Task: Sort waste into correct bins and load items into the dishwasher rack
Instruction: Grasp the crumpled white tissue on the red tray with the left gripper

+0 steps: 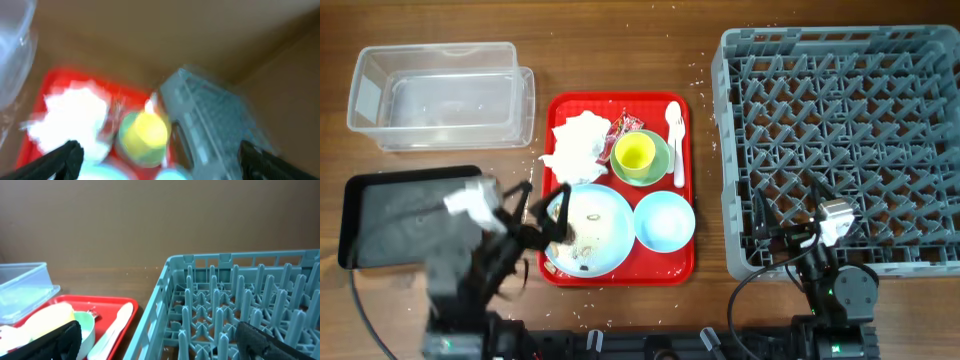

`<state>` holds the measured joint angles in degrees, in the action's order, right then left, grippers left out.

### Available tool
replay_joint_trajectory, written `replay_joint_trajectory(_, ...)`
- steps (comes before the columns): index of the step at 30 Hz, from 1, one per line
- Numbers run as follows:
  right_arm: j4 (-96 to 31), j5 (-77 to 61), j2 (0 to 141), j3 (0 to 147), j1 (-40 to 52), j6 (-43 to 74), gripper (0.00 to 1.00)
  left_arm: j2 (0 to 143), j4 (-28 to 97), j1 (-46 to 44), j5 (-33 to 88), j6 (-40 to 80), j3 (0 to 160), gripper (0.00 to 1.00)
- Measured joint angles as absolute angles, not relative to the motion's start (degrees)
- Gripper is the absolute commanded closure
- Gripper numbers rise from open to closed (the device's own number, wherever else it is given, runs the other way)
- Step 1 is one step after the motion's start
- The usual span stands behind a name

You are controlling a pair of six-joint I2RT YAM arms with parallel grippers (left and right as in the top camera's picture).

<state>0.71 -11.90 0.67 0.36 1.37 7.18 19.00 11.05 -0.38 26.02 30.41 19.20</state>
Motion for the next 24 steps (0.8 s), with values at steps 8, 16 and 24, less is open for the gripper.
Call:
replay_joint_trajectory(8, 0.67, -11.75, 0.67, 0.36, 1.37, 7.18, 0.0, 81.45, 50.65, -3.09, 21.65, 18.57, 85.67, 0.0)
replay_joint_trajectory(16, 0.67, -11.73, 0.67, 0.36, 1.37, 7.18, 0.0, 105.25, 50.65, -12.51, 10.31, 20.16, 89.54, 0.21)
replay_joint_trajectory(24, 0.67, -11.73, 0.67, 0.36, 1.37, 7.18, 0.0, 117.54, 51.81, -15.68, 3.14, 31.51, 89.62, 0.3)
